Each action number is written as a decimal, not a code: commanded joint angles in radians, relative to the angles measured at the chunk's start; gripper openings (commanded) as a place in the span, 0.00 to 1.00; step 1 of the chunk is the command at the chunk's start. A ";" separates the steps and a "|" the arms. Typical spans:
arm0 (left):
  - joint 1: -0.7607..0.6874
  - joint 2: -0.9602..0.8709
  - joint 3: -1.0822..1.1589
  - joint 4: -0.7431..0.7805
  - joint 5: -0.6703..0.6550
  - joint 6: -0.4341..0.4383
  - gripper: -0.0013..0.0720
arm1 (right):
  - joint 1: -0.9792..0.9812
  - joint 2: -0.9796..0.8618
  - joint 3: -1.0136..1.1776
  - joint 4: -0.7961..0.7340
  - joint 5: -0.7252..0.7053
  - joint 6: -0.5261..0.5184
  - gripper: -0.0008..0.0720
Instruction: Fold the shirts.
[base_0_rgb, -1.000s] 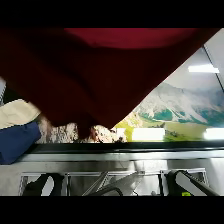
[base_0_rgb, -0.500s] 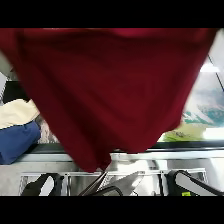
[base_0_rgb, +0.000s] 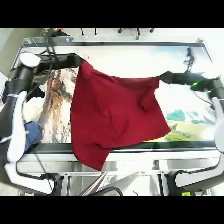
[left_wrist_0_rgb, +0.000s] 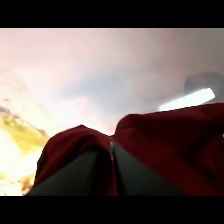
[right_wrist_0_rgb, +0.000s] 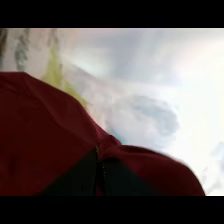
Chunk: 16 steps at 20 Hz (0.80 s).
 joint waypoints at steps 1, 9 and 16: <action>0.024 -0.155 0.185 0.037 -0.139 -0.078 0.93 | -0.016 -0.092 -0.010 -0.029 -0.121 -0.030 0.56; 0.297 0.066 -0.003 0.039 -0.660 -0.243 0.96 | -0.340 -0.013 -0.021 -0.190 0.373 0.080 0.46; 0.520 0.449 -0.856 0.188 -0.530 -0.180 0.96 | -0.393 -0.014 -0.347 -0.280 0.361 0.061 0.43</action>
